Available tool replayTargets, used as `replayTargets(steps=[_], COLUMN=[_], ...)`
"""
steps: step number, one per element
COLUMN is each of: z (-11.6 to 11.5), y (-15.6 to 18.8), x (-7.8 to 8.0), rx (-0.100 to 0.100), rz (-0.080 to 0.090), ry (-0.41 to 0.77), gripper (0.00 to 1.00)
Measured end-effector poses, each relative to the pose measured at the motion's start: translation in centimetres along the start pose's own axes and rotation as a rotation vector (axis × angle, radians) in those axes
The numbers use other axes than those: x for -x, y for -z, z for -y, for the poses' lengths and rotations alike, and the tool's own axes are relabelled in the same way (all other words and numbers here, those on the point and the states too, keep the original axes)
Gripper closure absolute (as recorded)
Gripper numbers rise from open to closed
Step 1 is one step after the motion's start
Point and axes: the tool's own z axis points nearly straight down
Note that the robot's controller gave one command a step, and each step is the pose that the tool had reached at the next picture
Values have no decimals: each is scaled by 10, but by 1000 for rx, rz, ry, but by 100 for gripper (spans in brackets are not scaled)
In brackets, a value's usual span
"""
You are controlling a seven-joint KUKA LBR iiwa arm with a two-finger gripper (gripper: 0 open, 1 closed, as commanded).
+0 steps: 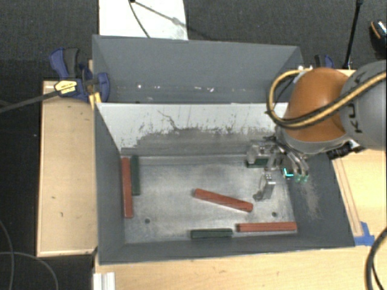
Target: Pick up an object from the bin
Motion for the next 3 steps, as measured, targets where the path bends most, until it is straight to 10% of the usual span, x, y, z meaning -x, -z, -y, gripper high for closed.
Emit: replayTargets(steps=[1,2,3], z=[-46,-44,-43], y=[-69,-63,-64], x=[-2,0,0], rx=[2,0,0], rz=[1,6,10], ry=[11,9,9], gripper=[0,100,0])
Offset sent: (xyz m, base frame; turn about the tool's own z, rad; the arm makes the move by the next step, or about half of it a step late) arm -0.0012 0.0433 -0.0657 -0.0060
